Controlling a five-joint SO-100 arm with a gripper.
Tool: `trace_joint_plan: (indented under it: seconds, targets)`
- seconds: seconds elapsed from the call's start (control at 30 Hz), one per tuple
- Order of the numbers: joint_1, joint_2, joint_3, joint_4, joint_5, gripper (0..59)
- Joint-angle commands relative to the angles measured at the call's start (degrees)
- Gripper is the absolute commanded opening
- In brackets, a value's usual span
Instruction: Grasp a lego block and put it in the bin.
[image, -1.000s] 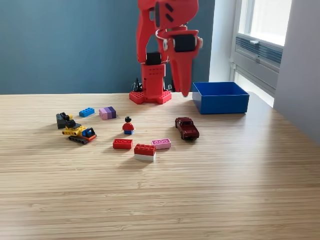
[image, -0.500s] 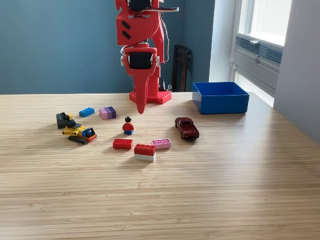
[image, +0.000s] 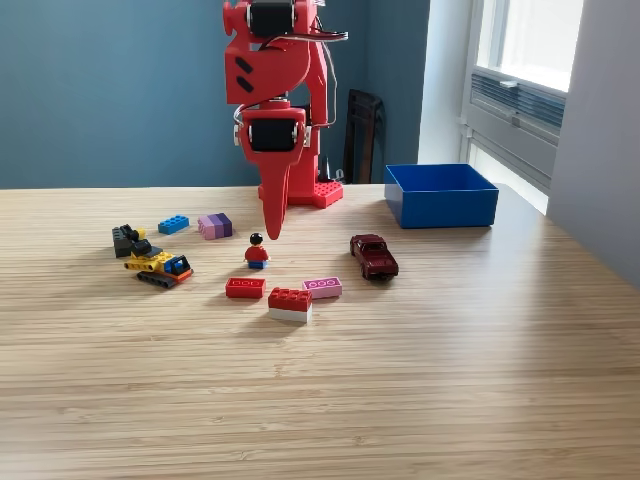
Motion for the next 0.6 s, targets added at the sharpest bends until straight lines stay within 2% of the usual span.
trace_joint_plan:
  seconds: [0.03,0.43,0.6]
  targets:
    - [0.9,2.1,-0.2,-0.7,-0.4,23.6]
    - [3.2,1.8,2.8,-3.3,-3.7,24.0]
    - [3.7,-3.3,0.3,-3.2,-4.0,24.0]
